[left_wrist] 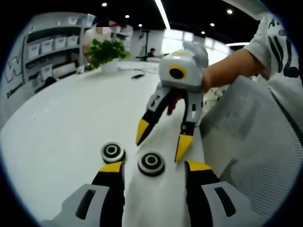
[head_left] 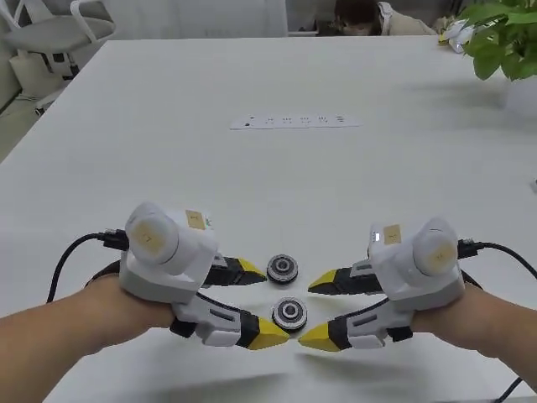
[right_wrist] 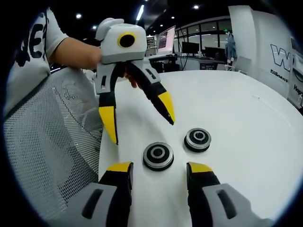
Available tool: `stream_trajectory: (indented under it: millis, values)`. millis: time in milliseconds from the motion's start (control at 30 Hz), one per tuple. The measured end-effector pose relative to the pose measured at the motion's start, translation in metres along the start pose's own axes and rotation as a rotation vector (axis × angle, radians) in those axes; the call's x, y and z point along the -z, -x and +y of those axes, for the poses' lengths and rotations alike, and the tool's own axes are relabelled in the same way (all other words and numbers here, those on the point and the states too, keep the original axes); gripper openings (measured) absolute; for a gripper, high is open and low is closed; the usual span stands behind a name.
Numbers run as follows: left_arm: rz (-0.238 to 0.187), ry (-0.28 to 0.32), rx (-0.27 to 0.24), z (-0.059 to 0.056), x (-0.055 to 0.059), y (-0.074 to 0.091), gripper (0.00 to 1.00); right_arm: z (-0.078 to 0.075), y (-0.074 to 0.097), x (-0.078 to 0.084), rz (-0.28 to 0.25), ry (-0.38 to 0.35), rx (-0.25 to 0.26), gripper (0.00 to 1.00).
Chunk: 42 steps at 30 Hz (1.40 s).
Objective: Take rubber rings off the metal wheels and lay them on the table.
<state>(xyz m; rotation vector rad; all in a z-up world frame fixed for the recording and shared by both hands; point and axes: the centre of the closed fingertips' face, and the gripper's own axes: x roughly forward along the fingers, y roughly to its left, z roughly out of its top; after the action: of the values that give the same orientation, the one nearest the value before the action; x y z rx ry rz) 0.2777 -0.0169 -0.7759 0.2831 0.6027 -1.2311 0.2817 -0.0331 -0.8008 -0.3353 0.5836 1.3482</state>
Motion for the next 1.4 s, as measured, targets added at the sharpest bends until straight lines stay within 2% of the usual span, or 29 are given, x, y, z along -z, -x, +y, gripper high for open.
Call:
stream_trajectory:
  millis: [267, 600, 833, 967, 1000, 1233, 1333, 1400]
  values:
    - [-0.002, -0.012, 0.016, -0.006, -0.001, -0.009, 0.41, 0.000, 0.000, 0.003, -0.006, -0.019, -0.001, 0.42]
    - [-0.015, 0.009, 0.008, -0.003, -0.005, -0.017, 0.30, 0.002, -0.002, 0.005, 0.006, -0.010, -0.014, 0.42]
    - [0.000, 0.009, -0.002, -0.002, 0.001, -0.024, 0.25, 0.003, -0.003, 0.006, 0.010, -0.011, -0.019, 0.42]
    - [0.029, -0.031, -0.016, -0.003, 0.007, -0.025, 0.22, 0.003, -0.003, 0.006, 0.009, -0.013, -0.020, 0.42]
    - [0.017, -0.049, -0.019, -0.002, 0.004, -0.025, 0.22, 0.003, -0.003, 0.007, 0.010, -0.013, -0.020, 0.42]
    - [0.019, -0.040, -0.058, 0.006, 0.005, -0.024, 0.14, 0.005, -0.004, 0.007, 0.010, -0.012, -0.019, 0.40]
    - [0.034, -0.117, -0.073, 0.006, 0.005, -0.026, 0.14, 0.005, -0.004, 0.004, -0.002, -0.020, -0.017, 0.39]
    - [0.030, -0.100, -0.074, 0.005, 0.004, -0.026, 0.14, 0.006, -0.005, 0.002, -0.012, -0.033, -0.018, 0.39]
